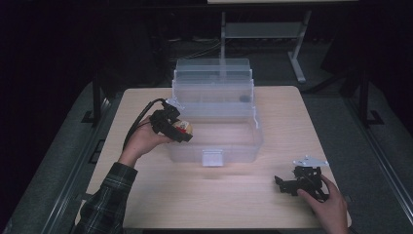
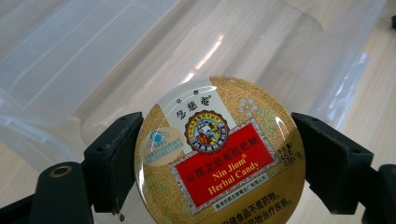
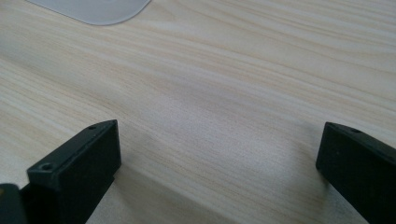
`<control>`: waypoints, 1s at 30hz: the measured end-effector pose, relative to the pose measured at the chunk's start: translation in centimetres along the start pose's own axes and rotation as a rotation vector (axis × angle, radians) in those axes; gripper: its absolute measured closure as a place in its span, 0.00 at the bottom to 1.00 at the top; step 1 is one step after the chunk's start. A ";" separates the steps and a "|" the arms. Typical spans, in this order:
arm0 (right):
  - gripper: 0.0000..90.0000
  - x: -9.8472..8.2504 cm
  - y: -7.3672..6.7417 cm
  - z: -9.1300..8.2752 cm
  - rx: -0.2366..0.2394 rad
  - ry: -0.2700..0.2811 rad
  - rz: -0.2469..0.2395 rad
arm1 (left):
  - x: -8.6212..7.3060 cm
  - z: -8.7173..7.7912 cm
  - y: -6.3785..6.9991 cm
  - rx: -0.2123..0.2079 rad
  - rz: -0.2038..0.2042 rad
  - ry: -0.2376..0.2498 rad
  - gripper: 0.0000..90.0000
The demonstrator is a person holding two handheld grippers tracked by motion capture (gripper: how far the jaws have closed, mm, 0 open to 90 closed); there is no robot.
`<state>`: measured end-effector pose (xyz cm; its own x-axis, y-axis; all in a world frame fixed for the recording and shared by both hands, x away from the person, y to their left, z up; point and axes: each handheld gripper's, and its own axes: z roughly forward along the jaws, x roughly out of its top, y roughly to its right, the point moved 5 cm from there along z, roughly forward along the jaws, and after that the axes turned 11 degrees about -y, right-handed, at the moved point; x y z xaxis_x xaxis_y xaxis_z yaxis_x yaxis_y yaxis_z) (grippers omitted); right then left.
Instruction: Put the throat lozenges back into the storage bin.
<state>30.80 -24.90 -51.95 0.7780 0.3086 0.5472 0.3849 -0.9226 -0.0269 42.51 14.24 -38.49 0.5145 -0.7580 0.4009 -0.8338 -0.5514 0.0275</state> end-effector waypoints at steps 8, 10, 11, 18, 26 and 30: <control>0.00 0.0 0.0 0.0 0.000 0.000 0.000 | -0.5 0.4 -0.6 0.014 0.001 -0.024 0.22; 0.00 0.0 0.0 0.0 0.000 0.000 0.000 | -0.6 0.5 -0.8 0.017 0.000 -0.029 0.22; 0.00 0.0 0.0 0.0 0.000 0.000 0.000 | -0.6 0.5 -0.8 0.019 0.002 -0.031 0.22; 0.00 0.0 0.0 0.0 0.000 0.000 0.000 | -1.0 1.2 -1.1 0.014 -0.007 -0.038 0.22; 0.00 0.0 0.0 0.0 0.000 0.000 0.000 | -1.3 1.8 -1.2 0.001 -0.012 -0.042 0.21; 0.00 0.0 0.0 0.0 0.000 0.000 0.000 | -1.3 1.9 -1.2 -0.001 -0.008 -0.046 0.21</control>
<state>30.80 -24.90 -51.95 0.7779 0.3086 0.5474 0.3848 -0.9226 -0.0267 43.22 15.27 -40.77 0.5298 -0.7687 0.3584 -0.8299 -0.5570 0.0319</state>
